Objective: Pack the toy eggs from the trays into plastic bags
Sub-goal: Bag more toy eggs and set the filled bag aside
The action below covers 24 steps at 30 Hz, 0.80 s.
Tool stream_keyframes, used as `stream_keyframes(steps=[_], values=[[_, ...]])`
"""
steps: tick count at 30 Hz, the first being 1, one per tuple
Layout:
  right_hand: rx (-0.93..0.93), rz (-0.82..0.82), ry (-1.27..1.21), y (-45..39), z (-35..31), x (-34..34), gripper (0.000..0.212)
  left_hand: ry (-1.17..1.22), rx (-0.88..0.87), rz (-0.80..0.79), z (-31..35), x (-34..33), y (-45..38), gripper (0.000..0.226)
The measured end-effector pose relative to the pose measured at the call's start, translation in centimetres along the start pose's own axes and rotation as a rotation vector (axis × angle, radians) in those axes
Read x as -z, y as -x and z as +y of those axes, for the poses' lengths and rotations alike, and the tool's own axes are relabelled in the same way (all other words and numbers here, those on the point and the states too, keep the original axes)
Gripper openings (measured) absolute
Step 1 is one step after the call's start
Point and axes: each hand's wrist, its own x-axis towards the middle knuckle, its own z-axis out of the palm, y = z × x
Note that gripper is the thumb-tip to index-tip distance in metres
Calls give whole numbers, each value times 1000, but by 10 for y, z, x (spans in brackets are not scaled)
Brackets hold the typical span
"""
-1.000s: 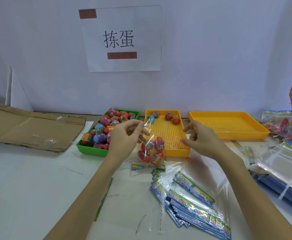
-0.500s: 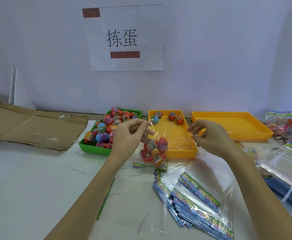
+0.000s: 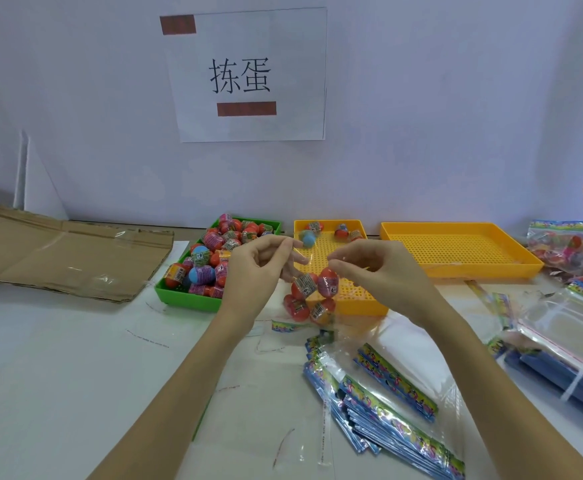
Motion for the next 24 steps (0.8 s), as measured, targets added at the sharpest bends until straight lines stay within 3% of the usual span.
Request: stream_keyframes(steps=[5,8,13,24], values=[[-80,23,-94,0,6,1,10,111,166,-143,1,7,-3,24],[-129,21,-162,0,7,3,11,54,176,-246,0,13,-3,30],[-156,3,-285,1,9,10,12,94,165,-175,-6,15,-3,10],[-78,-75,-439,2,15,14,14,199,133,-169,-3,24,-7,27]])
